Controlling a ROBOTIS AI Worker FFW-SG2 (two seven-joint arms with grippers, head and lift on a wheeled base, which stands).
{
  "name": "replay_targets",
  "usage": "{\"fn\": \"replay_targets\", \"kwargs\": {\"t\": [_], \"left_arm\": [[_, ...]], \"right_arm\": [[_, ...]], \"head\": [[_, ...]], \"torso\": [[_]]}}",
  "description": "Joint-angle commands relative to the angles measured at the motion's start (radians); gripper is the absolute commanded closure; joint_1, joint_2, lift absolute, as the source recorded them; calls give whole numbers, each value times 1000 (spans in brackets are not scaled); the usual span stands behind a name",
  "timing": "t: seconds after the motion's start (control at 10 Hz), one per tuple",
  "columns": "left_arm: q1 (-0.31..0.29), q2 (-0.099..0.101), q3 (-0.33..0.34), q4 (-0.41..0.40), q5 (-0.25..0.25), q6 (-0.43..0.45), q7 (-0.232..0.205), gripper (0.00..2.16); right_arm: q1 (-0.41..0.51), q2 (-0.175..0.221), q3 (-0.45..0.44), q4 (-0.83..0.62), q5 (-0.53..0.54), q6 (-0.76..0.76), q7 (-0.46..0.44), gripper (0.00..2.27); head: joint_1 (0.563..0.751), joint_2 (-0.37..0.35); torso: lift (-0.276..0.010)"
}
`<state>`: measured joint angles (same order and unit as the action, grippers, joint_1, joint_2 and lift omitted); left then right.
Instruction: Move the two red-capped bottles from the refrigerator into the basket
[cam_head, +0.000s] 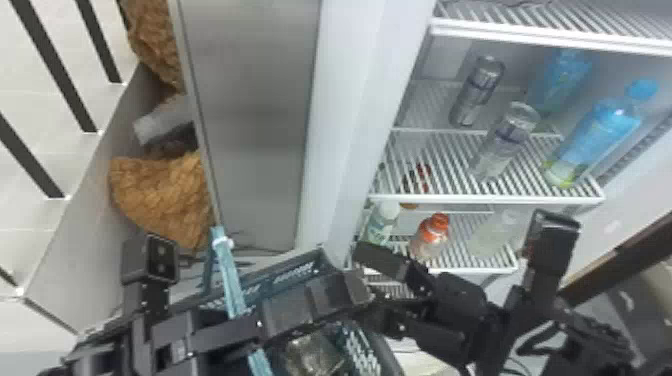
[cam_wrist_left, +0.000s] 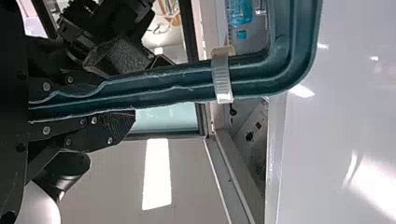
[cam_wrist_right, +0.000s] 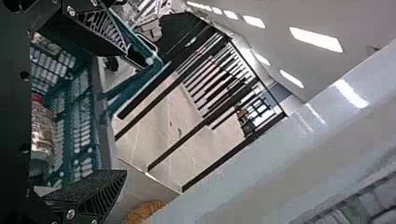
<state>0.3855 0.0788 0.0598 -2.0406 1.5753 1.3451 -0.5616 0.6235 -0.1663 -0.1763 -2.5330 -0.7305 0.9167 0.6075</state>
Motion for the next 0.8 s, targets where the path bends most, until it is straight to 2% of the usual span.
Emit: {"fn": "replay_targets", "kwargs": {"t": [0.0,0.2,0.5,0.7], "left_arm": [[2,1,0,0,0,2,0,1205],[5,3,0,0,-2,2,0,1205],[12,7,2,0,0,2,0,1205],[17,7,0,0,0,2,0,1205]], "right_arm": [[7,7,-41,-4,7,-26,0,119],[46,18,-107,-26,70,-82,0,119],[105,51,-203,-13,146,-330,-2,119],[137,77,-244,28,150,-470,-3,117]], "head": [[695,-181],[695,-221],[695,-346],[695,-350]], "torso": [[0],[0],[0],[0]]}}
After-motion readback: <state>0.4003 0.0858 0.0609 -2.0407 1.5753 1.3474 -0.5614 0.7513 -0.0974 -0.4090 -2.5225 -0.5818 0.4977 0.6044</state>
